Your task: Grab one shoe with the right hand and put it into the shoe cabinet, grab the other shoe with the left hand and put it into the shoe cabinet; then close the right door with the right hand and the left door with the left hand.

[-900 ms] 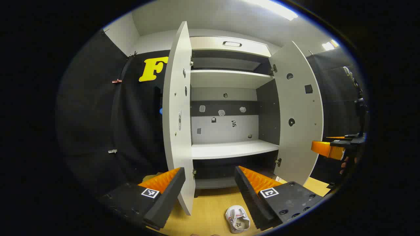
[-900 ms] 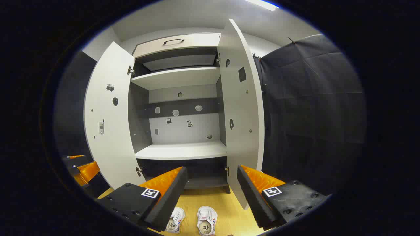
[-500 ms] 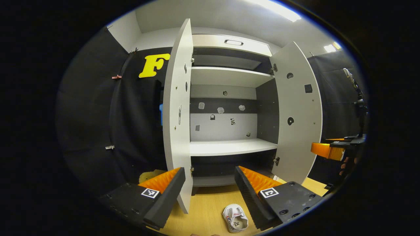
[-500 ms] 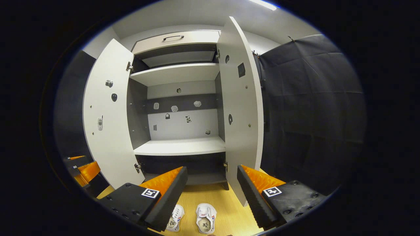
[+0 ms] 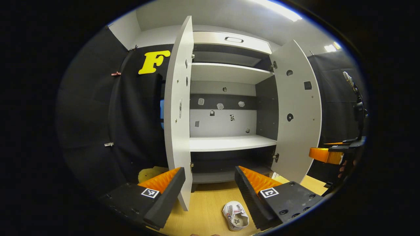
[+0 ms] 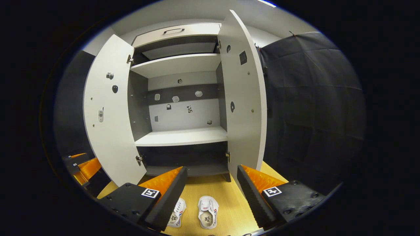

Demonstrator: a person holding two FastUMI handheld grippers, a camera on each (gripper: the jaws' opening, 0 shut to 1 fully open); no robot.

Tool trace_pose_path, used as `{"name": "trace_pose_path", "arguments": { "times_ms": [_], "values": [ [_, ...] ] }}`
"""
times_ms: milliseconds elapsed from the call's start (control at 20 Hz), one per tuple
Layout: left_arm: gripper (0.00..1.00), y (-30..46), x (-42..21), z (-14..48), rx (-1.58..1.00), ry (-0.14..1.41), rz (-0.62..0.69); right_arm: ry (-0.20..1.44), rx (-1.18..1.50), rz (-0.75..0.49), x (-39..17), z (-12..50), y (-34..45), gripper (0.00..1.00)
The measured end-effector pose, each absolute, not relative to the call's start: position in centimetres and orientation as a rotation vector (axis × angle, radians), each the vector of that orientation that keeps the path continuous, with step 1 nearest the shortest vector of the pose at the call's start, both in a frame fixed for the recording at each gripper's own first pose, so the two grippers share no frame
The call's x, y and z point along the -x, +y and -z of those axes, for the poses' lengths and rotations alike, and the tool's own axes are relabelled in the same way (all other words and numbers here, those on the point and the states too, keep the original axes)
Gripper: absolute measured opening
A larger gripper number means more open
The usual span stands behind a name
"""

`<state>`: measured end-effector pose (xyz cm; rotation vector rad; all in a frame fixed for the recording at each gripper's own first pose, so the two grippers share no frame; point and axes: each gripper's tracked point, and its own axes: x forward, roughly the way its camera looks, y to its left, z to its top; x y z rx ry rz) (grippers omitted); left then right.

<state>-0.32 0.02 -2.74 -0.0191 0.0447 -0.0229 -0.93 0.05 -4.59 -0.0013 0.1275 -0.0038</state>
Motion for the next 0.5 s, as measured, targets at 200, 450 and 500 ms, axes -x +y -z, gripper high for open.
{"name": "trace_pose_path", "arguments": {
  "times_ms": [200, 450, 500],
  "values": [
    [0.95, -0.2, 0.5, 3.3, 0.015, 0.054, 0.025, 0.179, -0.001, -0.006, 0.9, 6.3, 0.2, 0.99],
    [0.95, -0.2, 0.7, 4.0, 0.014, 0.070, 0.029, 0.238, 0.001, -0.013, 0.8, 8.5, 0.5, 0.99],
    [0.95, -0.3, 0.7, 4.2, 0.014, 0.077, 0.032, 0.252, 0.002, -0.017, 0.7, 9.1, 0.6, 0.99]
  ]
}}
